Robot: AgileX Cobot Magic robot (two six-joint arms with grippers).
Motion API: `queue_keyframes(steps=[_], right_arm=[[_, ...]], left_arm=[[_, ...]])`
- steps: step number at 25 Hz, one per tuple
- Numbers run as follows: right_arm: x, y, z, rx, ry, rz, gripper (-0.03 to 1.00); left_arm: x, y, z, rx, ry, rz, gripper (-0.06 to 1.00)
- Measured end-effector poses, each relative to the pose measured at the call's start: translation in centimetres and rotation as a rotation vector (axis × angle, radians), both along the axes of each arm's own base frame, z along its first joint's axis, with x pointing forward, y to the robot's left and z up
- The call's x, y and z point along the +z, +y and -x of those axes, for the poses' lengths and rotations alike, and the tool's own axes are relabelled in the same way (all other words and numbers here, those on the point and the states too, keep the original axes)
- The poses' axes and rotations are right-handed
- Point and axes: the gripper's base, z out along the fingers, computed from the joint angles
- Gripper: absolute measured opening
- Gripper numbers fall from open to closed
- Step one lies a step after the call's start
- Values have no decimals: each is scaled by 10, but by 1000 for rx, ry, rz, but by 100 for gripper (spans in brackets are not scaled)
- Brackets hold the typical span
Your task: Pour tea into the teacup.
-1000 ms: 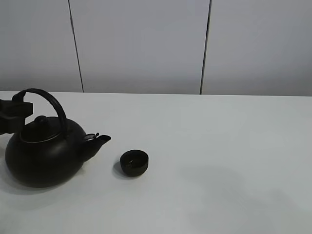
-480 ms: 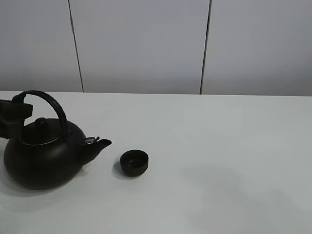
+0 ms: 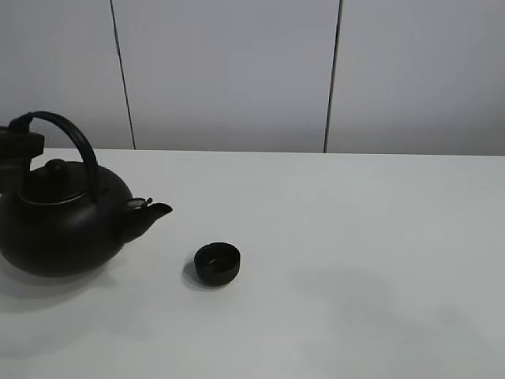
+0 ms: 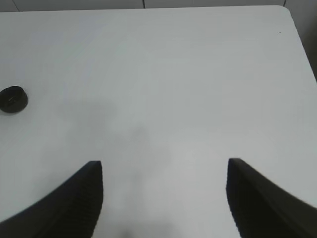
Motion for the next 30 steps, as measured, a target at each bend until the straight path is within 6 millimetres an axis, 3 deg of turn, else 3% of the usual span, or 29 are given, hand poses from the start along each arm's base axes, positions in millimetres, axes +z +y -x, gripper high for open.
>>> queue_keyframes(steps=[6,12,20,30], right_arm=[[0,0,0,0,0,0,49],[0,0,0,0,0,0,49],[0,0,0,0,0,0,49],[0,0,0,0,0,0,49]], left_arm=[[8,-3,-4,-12,-19,8,14],[7,-26,-10,-64,46,-57,14],[19,-47,-23,-128,1,-137,13],[19,-47,-28,-118,-2,-205,12]])
